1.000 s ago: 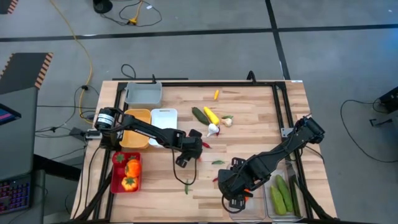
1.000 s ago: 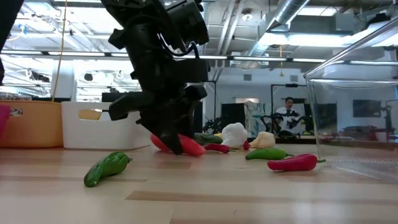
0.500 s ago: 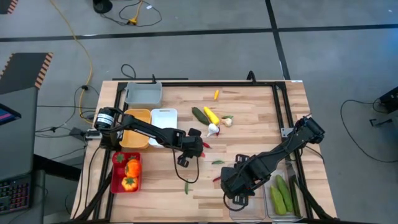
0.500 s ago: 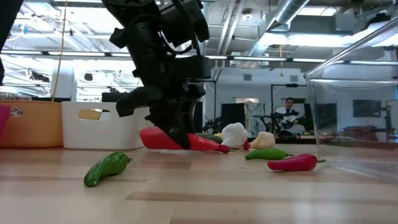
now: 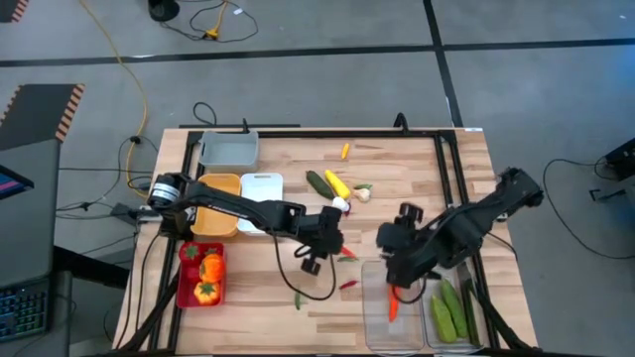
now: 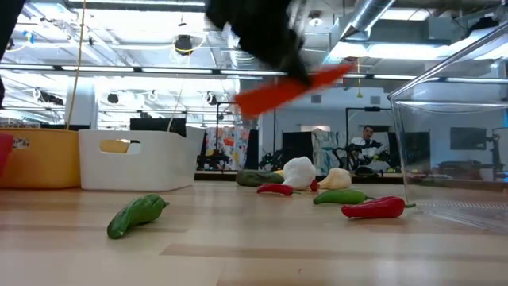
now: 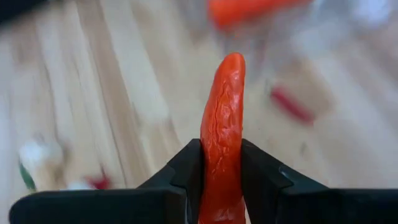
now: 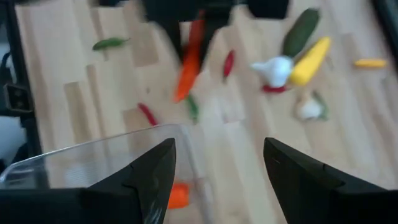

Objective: Sort produce into baskets
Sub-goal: Put the orange carrot into the left transparent bin

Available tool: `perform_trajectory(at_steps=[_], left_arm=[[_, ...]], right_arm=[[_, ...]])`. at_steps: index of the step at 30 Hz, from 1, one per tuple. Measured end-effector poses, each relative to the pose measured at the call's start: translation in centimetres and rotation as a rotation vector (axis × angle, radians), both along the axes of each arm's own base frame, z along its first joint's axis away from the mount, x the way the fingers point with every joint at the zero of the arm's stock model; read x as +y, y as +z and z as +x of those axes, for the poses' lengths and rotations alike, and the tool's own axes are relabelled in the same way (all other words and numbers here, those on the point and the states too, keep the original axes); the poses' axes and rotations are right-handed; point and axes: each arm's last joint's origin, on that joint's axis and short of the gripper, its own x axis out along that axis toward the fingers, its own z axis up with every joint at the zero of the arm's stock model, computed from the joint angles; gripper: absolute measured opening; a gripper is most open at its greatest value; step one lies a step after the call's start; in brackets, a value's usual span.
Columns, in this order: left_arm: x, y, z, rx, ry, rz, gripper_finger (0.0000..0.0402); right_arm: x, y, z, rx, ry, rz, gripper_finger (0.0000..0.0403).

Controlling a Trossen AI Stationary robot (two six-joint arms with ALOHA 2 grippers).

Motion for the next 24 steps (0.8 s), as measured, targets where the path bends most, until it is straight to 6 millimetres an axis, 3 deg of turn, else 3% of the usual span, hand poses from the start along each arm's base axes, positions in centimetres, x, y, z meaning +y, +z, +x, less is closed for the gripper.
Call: perform_trajectory(at_steps=[5,11,18,24], left_arm=[[-2.2,3.6,1.2,-0.196,-0.058,-0.076,0.0076],[-4.5,5.8,2.1,-0.446,-0.123,-0.178,0.0076],[-6.3,5.9,2.3,-0.512,-0.138,-0.239,0.0076],[-7.9,2.3,4.1,-0.518,-0.142,-0.259,0.0076]], right_arm=[[-2.5,1.5,-0.7,-0.045,0.000,-0.044,0.0271],[-6.1,2.4,-0.5,-0.062,-0.064,-0.070,0.0271],[-9.5,2.6,0.2,-0.038,-0.111,-0.111,0.0271],[-12.0,2.5,0.7,-0.014,-0.141,-0.084,0.0271]])
